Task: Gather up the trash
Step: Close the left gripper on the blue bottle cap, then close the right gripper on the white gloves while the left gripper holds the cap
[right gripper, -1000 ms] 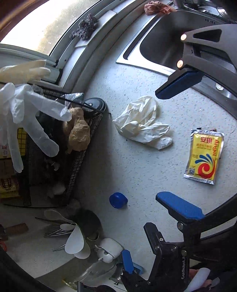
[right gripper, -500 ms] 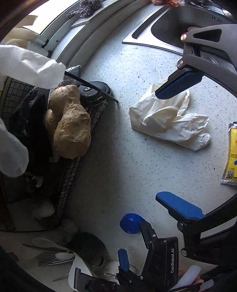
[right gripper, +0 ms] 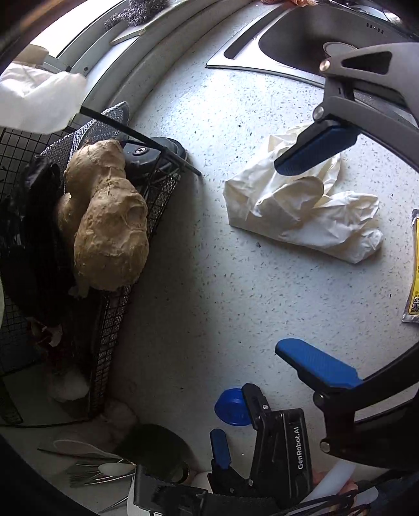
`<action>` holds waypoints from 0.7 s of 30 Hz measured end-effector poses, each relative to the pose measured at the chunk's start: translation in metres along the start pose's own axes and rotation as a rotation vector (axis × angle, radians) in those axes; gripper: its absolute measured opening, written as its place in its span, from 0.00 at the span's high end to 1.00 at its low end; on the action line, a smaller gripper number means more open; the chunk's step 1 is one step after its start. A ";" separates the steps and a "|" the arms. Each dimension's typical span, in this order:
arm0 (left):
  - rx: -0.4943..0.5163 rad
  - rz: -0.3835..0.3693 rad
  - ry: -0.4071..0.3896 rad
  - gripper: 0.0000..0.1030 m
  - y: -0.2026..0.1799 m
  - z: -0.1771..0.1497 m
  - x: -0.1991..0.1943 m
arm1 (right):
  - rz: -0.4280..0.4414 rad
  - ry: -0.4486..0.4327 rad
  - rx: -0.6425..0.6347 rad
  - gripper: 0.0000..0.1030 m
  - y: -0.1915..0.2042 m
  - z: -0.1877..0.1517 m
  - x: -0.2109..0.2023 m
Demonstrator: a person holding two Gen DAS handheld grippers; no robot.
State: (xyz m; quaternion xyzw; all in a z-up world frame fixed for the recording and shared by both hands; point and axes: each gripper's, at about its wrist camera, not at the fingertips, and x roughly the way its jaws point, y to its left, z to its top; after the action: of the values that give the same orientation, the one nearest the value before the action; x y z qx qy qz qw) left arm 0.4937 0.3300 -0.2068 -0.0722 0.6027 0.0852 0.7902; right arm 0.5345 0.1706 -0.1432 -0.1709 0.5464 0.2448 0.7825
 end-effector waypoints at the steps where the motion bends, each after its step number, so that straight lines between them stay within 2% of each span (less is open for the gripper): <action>1: 0.007 -0.003 0.001 0.27 0.000 0.001 -0.001 | -0.001 -0.002 0.001 0.02 -0.002 0.003 0.001; 2: 0.010 -0.004 0.004 0.31 -0.004 0.003 -0.003 | -0.004 -0.002 0.005 0.02 -0.008 0.001 0.001; 4: 0.028 -0.010 0.014 0.47 -0.008 0.003 -0.006 | -0.003 -0.001 0.015 0.02 -0.014 -0.001 -0.001; 6: 0.042 -0.020 0.020 0.59 -0.010 0.004 -0.007 | -0.001 -0.009 0.029 0.02 -0.018 -0.008 -0.007; 10: 0.043 -0.050 0.026 0.59 -0.022 -0.002 -0.010 | 0.007 -0.026 0.060 0.02 -0.028 -0.014 -0.020; 16: 0.033 -0.094 -0.032 0.59 -0.044 -0.010 -0.030 | 0.034 -0.037 0.094 0.02 -0.054 -0.030 -0.034; 21: 0.081 -0.094 -0.048 0.59 -0.058 -0.006 -0.034 | 0.051 -0.014 0.114 0.02 -0.075 -0.038 -0.030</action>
State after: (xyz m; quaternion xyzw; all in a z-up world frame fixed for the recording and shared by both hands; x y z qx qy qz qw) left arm 0.4921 0.2706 -0.1747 -0.0665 0.5824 0.0251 0.8098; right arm 0.5393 0.0827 -0.1283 -0.1101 0.5580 0.2345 0.7884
